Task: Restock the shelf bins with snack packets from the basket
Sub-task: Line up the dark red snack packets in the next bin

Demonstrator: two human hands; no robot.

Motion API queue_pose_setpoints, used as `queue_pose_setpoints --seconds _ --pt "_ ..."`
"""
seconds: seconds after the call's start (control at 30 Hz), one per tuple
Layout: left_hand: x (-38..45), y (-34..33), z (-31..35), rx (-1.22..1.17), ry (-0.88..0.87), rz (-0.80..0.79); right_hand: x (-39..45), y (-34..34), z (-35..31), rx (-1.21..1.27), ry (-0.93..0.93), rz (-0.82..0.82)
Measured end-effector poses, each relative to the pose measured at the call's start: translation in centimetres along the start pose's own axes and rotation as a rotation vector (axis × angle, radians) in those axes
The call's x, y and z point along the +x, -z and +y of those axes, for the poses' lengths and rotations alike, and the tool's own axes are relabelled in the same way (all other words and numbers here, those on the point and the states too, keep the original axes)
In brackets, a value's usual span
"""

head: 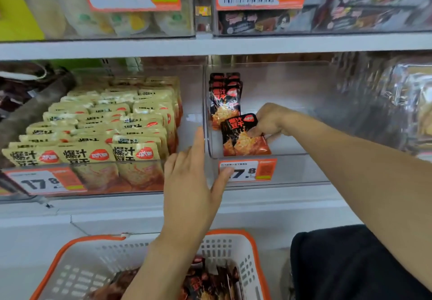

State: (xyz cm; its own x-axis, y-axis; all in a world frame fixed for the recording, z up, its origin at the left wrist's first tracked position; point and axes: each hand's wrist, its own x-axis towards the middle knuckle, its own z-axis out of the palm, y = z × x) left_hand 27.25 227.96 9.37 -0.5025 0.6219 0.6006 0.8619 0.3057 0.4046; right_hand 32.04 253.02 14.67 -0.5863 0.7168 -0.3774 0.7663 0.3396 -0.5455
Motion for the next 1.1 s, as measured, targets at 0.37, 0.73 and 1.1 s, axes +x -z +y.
queue_pose_setpoints --seconds 0.37,0.73,1.1 --pt "-0.1 -0.2 0.3 -0.032 0.065 -0.017 0.3 -1.6 -2.2 0.177 -0.055 -0.135" --pt "-0.1 0.1 0.2 -0.066 0.047 -0.032 2.6 -1.8 -4.3 0.009 0.225 0.541" --pt "-0.3 0.0 0.1 -0.076 0.02 -0.069 4.1 -2.7 -5.1 -0.055 0.163 0.424"
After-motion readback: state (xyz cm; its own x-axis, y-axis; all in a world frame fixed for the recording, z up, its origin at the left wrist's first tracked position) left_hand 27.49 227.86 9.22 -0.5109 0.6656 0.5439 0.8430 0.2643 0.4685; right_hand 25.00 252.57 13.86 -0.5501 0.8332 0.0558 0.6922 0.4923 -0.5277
